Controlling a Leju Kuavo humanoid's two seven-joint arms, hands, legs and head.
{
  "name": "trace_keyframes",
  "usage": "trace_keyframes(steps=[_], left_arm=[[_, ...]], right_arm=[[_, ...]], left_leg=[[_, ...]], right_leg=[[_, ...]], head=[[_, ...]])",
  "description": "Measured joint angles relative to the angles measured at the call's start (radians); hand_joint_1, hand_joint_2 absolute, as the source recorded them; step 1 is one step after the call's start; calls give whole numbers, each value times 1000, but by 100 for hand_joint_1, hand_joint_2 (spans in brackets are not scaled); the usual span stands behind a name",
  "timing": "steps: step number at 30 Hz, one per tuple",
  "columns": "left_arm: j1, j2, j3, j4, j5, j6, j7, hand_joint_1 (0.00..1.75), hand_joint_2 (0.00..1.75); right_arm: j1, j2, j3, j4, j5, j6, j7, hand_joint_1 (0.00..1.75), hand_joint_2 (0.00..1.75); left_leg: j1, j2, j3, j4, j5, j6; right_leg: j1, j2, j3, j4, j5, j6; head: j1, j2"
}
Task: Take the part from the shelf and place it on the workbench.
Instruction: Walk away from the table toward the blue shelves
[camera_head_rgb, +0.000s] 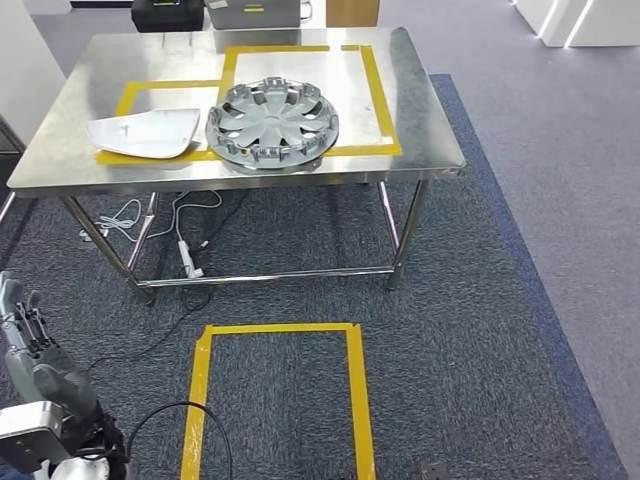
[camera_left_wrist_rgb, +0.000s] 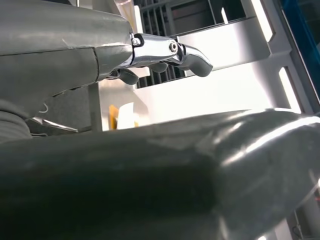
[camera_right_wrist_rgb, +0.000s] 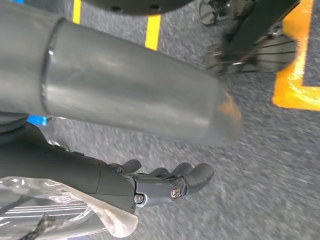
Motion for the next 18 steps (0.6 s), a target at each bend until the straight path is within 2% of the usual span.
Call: trace_keyframes(steps=[1, 2, 3, 4, 5, 6, 7, 8, 10, 11, 12, 13, 14, 15, 16, 17, 18], left_arm=[[0, 0, 0, 0, 0, 1, 0, 0, 0], [0, 0, 0, 1, 0, 3, 0, 0, 0], [0, 0, 0, 1, 0, 4, 0, 0, 0], [0, -1, 0, 2, 0, 6, 0, 0, 0], [0, -1, 0, 2, 0, 8, 0, 0, 0], [-1, -1, 0, 2, 0, 10, -1, 0, 0], [-2, -1, 0, 2, 0, 11, -1, 0, 0], [-3, -1, 0, 2, 1, 13, -2, 0, 0], [-4, -2, 1, 2, 1, 16, -4, 0, 0], [-3, -2, 0, 2, 2, 19, -5, 0, 0], [-4, -2, 0, 2, 3, 21, -5, 0, 0], [-3, -2, 0, 2, 4, 24, -5, 0, 0], [-4, -2, 0, 2, 5, 25, -6, 0, 0], [-4, -2, 0, 3, 7, 26, -6, 0, 0], [-4, -2, 0, 4, 9, 27, -6, 0, 0], [-4, -2, 0, 5, 10, 27, -6, 0, 0], [-4, -2, 0, 6, 11, 27, -6, 0, 0]], right_arm=[[0, 0, 0, 0, 1, 0, 0, 0, 0], [0, 0, 0, 0, 2, 0, 0, 0, 0], [0, 0, 0, 0, 2, 0, 0, 0, 0], [-1, -1, 0, 0, 2, 0, 0, 0, 0], [-2, -1, 0, 0, 3, 0, 0, 0, 0], [-4, -2, 0, 0, 4, 0, 0, 0, 0], [-7, -2, 1, 0, 4, 0, 0, 0, 0], [-9, -2, 1, 0, 5, 0, 1, 0, 0], [-8, -2, 1, 0, 5, 0, 1, 0, 0], [-6, -2, 1, 0, 5, 0, 2, 0, 0], [-5, -2, 1, 0, 6, 0, 2, 0, 0], [-5, -2, 1, 0, 6, 0, 3, 0, 0], [-5, -3, 1, 0, 6, 0, 3, 0, 0], [-5, -3, 1, 0, 7, 0, 3, 0, 0], [-5, -3, 1, 0, 8, 0, 3, 0, 0], [-5, -3, 1, 0, 8, 1, 3, 0, 0], [-5, -2, 1, 0, 9, 1, 3, 0, 0]], left_leg=[[-1, 1, -16, 1, 12, 0], [-2, 2, -32, 4, 23, -2], [-3, 2, -47, 7, 33, -3], [-3, 3, -60, 11, 41, -6], [-4, 3, -71, 17, 48, -9], [-5, 3, -80, 23, 54, -13], [-7, 4, -85, 29, 61, -18], [-7, 5, -90, 31, 69, -24], [-4, 5, -95, 33, 80, -35], [-3, 3, -100, 42, 66, -41], [-1, 1, -108, 68, 33, -48], [2, 0, -119, 111, -15, -55], [5, -1, -132, 172, -70, -61], [7, -1, -142, 238, -111, -66], [9, -1, -146, 288, -131, -69], [10, -1, -137, 311, -129, -70], [10, -1, -111, 293, -109, -68]], right_leg=[[0, 0, -1, 48, -14, 1], [1, 0, 14, 66, -5, 1], [1, 0, 47, 47, 19, 0], [2, -1, 98, -5, 44, -2], [4, -2, 159, -80, 54, -5], [5, -2, 215, -155, 50, -8], [6, -2, 252, -212, 40, -12], [8, -2, 269, -244, 30, -16], [9, -3, 258, -253, 36, -29], [8, -5, 251, -253, 45, -37], [6, -7, 242, -254, 55, -44], [5, -8, 233, -254, 65, -49], [6, -8, 224, -253, 75, -53], [6, -9, 213, -251, 85, -55], [7, -8, 202, -248, 94, -55], [7, -8, 189, -244, 103, -54], [7, -8, 174, -238, 111, -53]], head=[[0, 0], [0, 0], [0, 0], [0, 0], [1, 0], [1, 0], [1, 0], [1, 0], [1, 0], [0, 0], [-2, 0], [-4, 0], [-6, 0], [-7, 0], [-7, 0], [-7, 0], [-7, 0]])
